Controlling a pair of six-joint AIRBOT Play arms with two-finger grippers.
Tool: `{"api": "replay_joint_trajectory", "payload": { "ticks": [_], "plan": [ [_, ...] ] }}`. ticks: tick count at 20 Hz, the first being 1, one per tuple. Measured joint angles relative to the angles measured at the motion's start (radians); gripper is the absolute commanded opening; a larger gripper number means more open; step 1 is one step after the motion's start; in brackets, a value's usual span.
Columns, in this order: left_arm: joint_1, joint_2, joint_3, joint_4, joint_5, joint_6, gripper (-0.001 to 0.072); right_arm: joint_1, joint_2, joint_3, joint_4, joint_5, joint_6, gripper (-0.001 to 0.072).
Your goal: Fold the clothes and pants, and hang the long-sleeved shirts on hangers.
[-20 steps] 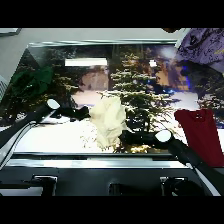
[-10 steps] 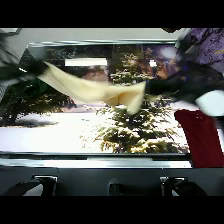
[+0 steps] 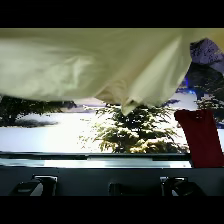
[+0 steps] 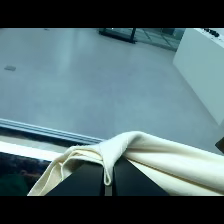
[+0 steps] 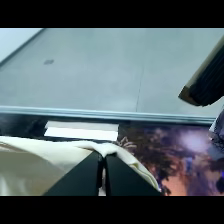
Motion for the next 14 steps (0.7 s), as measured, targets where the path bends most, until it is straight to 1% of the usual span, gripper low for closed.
{"api": "replay_joint_trajectory", "payload": {
  "ticks": [3,5,7,10,12,14],
  "plan": [
    [0.001,0.017,-0.008,0.026,-0.051,-0.015,0.0019,0.000,-0.017,0.021,-0.015,0.004,0.007,0.0023],
    [0.001,-0.004,-0.040,0.031,-0.077,-0.019,0.0020,0.000,-0.085,0.026,-0.027,0.002,0.014,0.0023],
    [0.002,-0.051,-0.092,0.031,-0.096,-0.022,0.0020,0.000,-0.201,0.029,-0.035,-0.007,0.036,0.0024],
    [0.002,-0.171,-0.195,0.026,-0.098,-0.021,0.0021,-0.001,-0.437,0.031,-0.027,-0.021,0.095,0.0024],
    [0.002,-0.279,-0.264,0.023,-0.080,-0.018,0.0021,-0.001,-0.603,0.031,0.003,-0.027,0.135,0.0024],
    [0.002,-0.402,-0.308,0.017,-0.047,-0.014,0.0021,-0.001,-0.771,0.031,0.067,-0.034,0.171,0.0024]
  ]
}}
